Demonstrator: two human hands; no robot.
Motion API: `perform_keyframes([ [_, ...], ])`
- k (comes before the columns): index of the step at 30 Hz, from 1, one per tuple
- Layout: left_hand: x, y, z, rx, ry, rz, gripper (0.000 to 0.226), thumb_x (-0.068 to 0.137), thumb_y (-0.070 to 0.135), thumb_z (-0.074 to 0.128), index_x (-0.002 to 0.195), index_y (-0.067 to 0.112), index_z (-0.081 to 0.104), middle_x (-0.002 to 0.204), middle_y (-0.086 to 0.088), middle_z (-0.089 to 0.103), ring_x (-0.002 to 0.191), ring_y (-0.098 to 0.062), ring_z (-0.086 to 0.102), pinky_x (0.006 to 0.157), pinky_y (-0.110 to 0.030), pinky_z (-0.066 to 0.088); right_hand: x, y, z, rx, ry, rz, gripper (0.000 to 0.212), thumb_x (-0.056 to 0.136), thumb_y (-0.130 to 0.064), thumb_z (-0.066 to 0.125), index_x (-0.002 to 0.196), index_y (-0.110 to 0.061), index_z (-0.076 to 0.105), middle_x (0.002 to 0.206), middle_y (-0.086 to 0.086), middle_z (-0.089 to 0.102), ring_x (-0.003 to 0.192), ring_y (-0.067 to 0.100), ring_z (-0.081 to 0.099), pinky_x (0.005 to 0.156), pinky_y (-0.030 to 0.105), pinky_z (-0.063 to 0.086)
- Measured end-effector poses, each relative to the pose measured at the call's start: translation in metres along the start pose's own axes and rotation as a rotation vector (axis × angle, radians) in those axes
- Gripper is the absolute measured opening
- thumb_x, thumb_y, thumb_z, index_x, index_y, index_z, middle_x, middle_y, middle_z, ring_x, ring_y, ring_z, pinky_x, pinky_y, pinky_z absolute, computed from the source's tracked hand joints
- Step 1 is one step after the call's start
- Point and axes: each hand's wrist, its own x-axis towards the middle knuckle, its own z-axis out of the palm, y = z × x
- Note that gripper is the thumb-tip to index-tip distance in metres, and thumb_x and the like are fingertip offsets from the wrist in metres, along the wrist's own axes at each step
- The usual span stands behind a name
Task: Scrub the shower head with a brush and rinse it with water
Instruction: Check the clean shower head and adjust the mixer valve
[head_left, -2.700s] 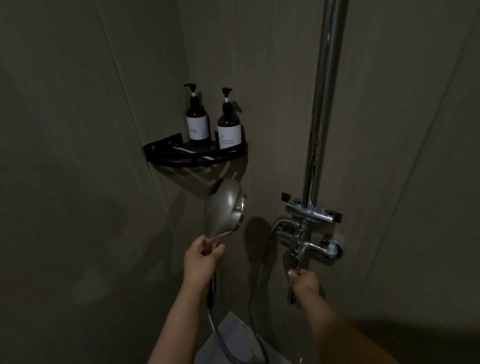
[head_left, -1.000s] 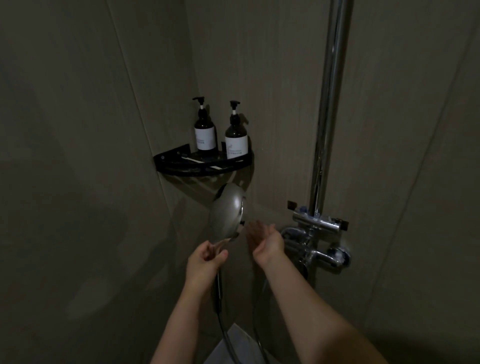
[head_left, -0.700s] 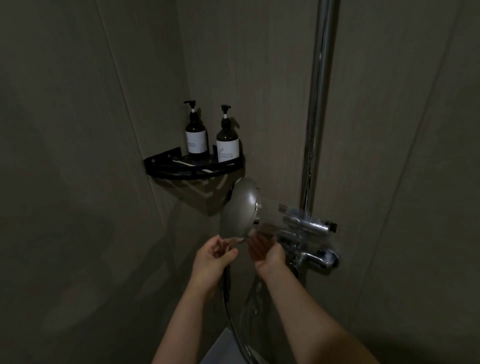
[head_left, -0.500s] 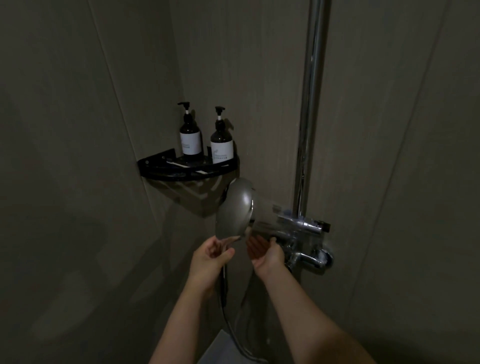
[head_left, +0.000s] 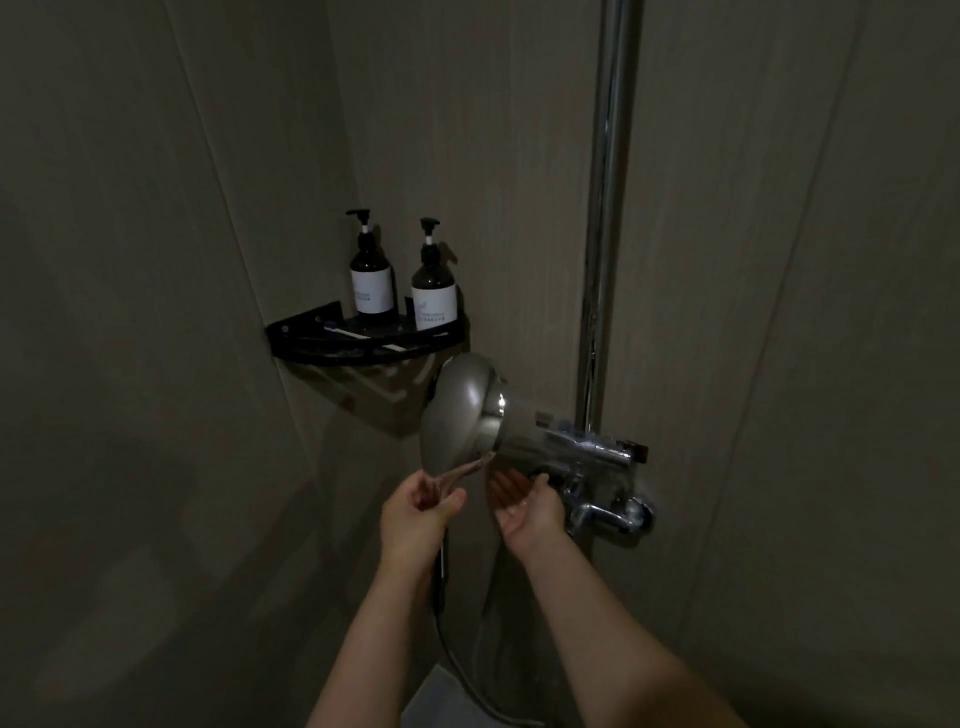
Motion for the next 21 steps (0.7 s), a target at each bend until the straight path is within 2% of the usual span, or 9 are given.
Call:
perform_keyframes([
  [3, 0.001, 0.001, -0.008, 0.012, -0.096, -0.013, 0.021, 0.079, -0.011, 0.063, 0.076, 0.010, 0.062, 0.064, 0.008, 0.069, 0.063, -0.001, 0.062, 0.062, -0.012, 0.048, 0.002, 0.001, 0.000, 0.016, 0.017, -0.005, 0.052, 0.101, -0.040, 0.027, 0.114, 0.000, 0.056, 0.114, 0.020, 0.062, 0.085, 0.026, 0.060, 0.080, 0.033, 0.047],
  [5, 0.002, 0.000, -0.015, 0.044, -0.122, -0.019, 0.023, 0.078, -0.012, 0.063, 0.074, 0.010, 0.062, 0.060, 0.012, 0.068, 0.059, 0.004, 0.060, 0.059, -0.006, 0.045, 0.002, 0.002, 0.001, 0.016, 0.041, 0.000, 0.051, 0.100, -0.040, 0.027, 0.114, -0.001, 0.058, 0.112, 0.017, 0.063, 0.080, 0.023, 0.060, 0.073, 0.031, 0.047],
  [7, 0.002, -0.002, -0.023, 0.049, -0.087, -0.039, 0.022, 0.078, -0.012, 0.064, 0.070, 0.008, 0.059, 0.058, 0.010, 0.065, 0.057, 0.002, 0.057, 0.057, -0.006, 0.044, 0.000, 0.003, 0.005, 0.016, 0.022, 0.001, 0.054, 0.101, -0.041, 0.026, 0.124, -0.002, 0.054, 0.112, 0.017, 0.063, 0.090, 0.024, 0.061, 0.079, 0.032, 0.047],
  [8, 0.002, -0.004, -0.027, 0.042, -0.072, -0.054, 0.020, 0.078, -0.012, 0.064, 0.071, 0.006, 0.058, 0.061, 0.007, 0.064, 0.060, -0.002, 0.057, 0.057, -0.006, 0.044, -0.001, 0.003, 0.008, 0.021, 0.007, 0.003, 0.055, 0.101, -0.041, 0.025, 0.131, -0.003, 0.050, 0.117, 0.017, 0.062, 0.101, 0.026, 0.060, 0.089, 0.034, 0.046],
  [11, 0.000, -0.007, -0.038, 0.010, -0.074, -0.085, 0.011, 0.079, -0.012, 0.062, 0.084, -0.002, 0.060, 0.076, -0.008, 0.060, 0.067, -0.009, 0.057, 0.058, -0.007, 0.047, -0.006, 0.003, 0.019, 0.065, -0.057, 0.019, 0.052, 0.101, -0.039, 0.023, 0.138, -0.008, 0.042, 0.141, 0.015, 0.047, 0.131, 0.028, 0.044, 0.110, 0.038, 0.032],
  [15, -0.003, -0.010, -0.049, 0.021, -0.055, -0.086, 0.011, 0.078, -0.011, 0.063, 0.084, -0.003, 0.062, 0.077, -0.009, 0.061, 0.069, -0.010, 0.058, 0.062, -0.010, 0.047, -0.008, 0.008, 0.029, 0.067, -0.099, 0.035, 0.052, 0.101, -0.040, 0.022, 0.140, -0.011, 0.040, 0.144, 0.014, 0.043, 0.135, 0.028, 0.039, 0.112, 0.040, 0.027],
  [17, -0.003, -0.008, -0.055, 0.057, -0.047, -0.080, 0.010, 0.078, -0.011, 0.063, 0.081, -0.002, 0.059, 0.069, -0.006, 0.056, 0.060, -0.003, 0.053, 0.057, -0.008, 0.042, -0.006, 0.011, 0.030, 0.029, -0.120, 0.033, 0.053, 0.101, -0.041, 0.020, 0.141, -0.012, 0.038, 0.146, 0.013, 0.041, 0.138, 0.027, 0.036, 0.115, 0.040, 0.022],
  [19, -0.003, -0.008, -0.060, 0.090, -0.072, -0.085, 0.011, 0.078, -0.010, 0.064, 0.082, -0.001, 0.059, 0.070, -0.007, 0.056, 0.059, -0.002, 0.053, 0.058, -0.010, 0.043, -0.005, 0.011, 0.030, -0.021, -0.102, 0.007, 0.051, 0.101, -0.040, 0.021, 0.132, -0.011, 0.049, 0.134, 0.013, 0.053, 0.128, 0.027, 0.047, 0.110, 0.039, 0.030],
  [21, -0.004, -0.007, -0.061, 0.115, -0.088, -0.079, 0.014, 0.078, -0.011, 0.064, 0.079, 0.002, 0.058, 0.073, -0.007, 0.059, 0.064, -0.007, 0.054, 0.058, -0.009, 0.044, -0.006, 0.012, 0.030, -0.034, -0.060, -0.017, 0.047, 0.101, -0.040, 0.023, 0.105, -0.013, 0.061, 0.100, 0.010, 0.066, 0.095, 0.022, 0.062, 0.093, 0.032, 0.044],
])
